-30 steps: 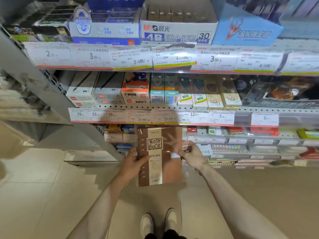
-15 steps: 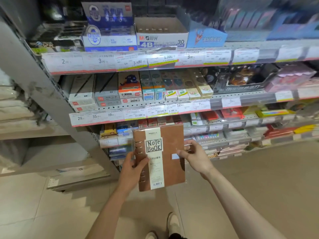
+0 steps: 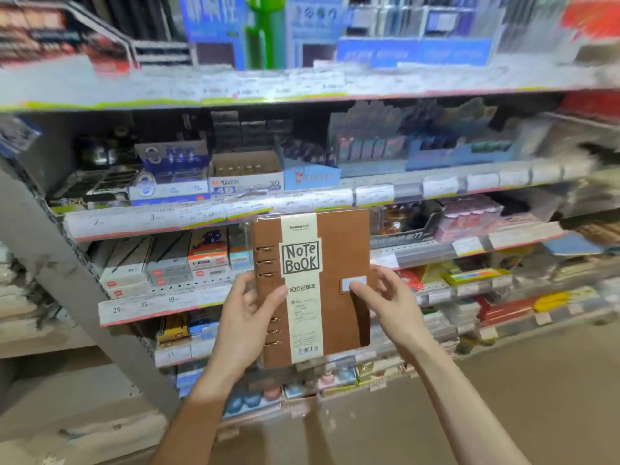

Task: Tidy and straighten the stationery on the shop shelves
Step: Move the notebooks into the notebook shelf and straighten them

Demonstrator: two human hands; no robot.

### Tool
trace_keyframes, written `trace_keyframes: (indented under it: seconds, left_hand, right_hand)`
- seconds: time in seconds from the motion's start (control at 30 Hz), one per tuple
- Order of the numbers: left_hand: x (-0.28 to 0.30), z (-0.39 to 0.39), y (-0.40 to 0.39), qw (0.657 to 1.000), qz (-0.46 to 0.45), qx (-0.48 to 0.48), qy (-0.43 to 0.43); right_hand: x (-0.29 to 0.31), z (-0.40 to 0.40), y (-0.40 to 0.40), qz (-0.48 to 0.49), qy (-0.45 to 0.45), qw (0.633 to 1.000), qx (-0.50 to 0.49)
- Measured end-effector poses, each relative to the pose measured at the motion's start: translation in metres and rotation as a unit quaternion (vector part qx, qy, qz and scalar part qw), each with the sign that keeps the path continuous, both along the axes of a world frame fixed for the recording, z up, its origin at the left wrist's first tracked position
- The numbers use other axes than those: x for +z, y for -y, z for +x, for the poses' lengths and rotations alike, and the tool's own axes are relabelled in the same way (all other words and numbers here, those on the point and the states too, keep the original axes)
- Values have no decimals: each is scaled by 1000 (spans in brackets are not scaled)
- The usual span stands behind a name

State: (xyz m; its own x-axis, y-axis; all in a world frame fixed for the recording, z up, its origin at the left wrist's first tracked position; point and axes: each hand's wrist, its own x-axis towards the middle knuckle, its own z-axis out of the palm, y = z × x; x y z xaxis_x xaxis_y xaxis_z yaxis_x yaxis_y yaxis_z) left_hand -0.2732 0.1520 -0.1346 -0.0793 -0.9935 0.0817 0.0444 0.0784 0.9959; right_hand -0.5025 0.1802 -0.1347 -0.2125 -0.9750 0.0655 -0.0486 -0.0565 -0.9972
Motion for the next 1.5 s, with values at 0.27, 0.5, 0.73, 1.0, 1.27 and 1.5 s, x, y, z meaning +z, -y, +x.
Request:
trace_keyframes:
  seconds: [0.27,0.5,0.73,1.0,1.27,1.5]
  left_hand:
    - [49,-163,-7,996,-84,-1,14]
    - [68,-309,-21,989,-122,-60,52]
    - [73,-426,-5,987,-115,-101,46]
    - [48,-578,49,987,-82,-138,10]
    - [54,-723,105,986,-61,-149,-31]
    - [61,-793,127,989,-54,-135,-6]
  right_hand:
    - [32,-151,-23,-80,38,995,-46]
    - [43,-296,-58,-101,56,989,-88]
    - [49,-403,-60,-94,65,984,-139]
    - [43,-536,-33,-69,19,974,-217]
    - [67,-674,13,-65,-31,965,-253]
    - [68,-753,47,-67,-26,971,-226]
